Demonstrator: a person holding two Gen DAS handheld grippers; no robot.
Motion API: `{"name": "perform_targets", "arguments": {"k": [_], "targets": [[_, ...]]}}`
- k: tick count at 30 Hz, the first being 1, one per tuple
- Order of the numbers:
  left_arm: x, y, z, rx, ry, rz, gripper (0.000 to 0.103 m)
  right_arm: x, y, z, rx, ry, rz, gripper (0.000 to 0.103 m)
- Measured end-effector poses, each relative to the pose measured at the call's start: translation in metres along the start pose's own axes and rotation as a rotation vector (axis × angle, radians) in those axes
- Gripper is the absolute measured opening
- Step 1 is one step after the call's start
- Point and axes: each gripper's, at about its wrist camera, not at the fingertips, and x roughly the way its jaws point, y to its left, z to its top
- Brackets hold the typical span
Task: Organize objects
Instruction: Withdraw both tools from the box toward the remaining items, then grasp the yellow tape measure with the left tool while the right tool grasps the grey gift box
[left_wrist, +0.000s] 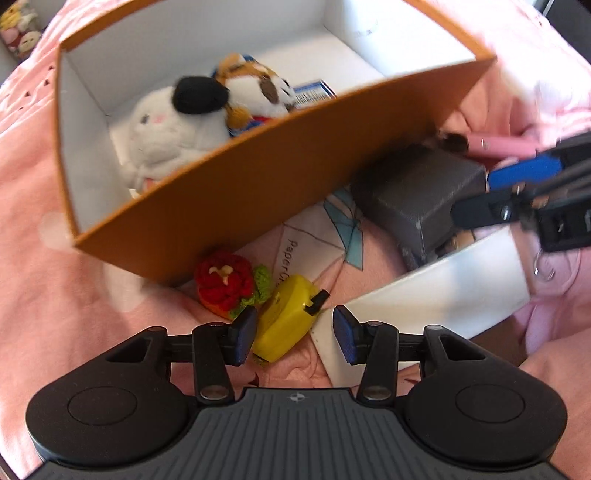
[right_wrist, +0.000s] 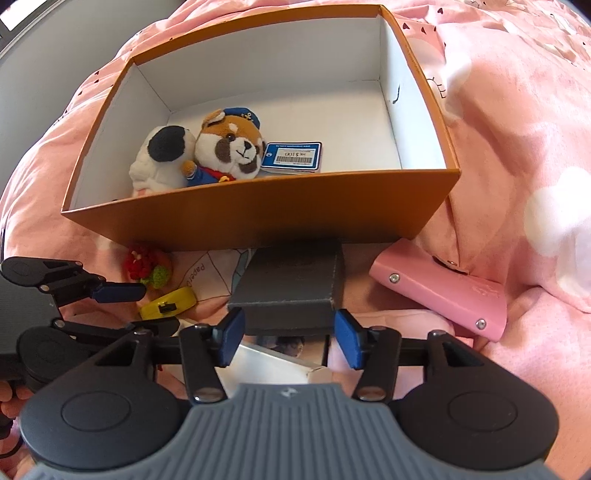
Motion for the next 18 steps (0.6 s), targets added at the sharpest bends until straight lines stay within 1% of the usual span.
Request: {"name": "perform_targets", "arguments": {"k": [5, 8, 12, 14, 17, 18], "targets": [[0.006, 0.0, 0.001, 0.004, 0.015, -0.016, 0.053, 0.001, -0.005, 0.002, -0.006, 0.001, -0.024, 0.06], [0.007, 0.001, 0.001, 0.019, 0.034, -0.002, 0.043, 0.003, -0.006, 0.003, -0.017, 0.005, -0.024, 0.062], [0.008, 0.003, 0.001, 0.016, 0.042, -0.012, 0.042, 0.004, -0.004, 0.005, -0.036, 0.002, -0.017, 0.064], [0.009, 0.0, 0.001, 0.029, 0.042, -0.005, 0.041, 0.006, -0.002, 0.006, -0.049, 0.001, -0.016, 0.072], [0.013, -0.008, 0.0, 0.055, 0.041, 0.012, 0.039, 0.013, 0.006, 0.009, -0.1, 0.013, -0.023, 0.079], [0.014, -0.01, 0.0, 0.057, 0.042, 0.017, 0.039, 0.017, 0.009, 0.01, -0.119, 0.021, -0.031, 0.079]]}}
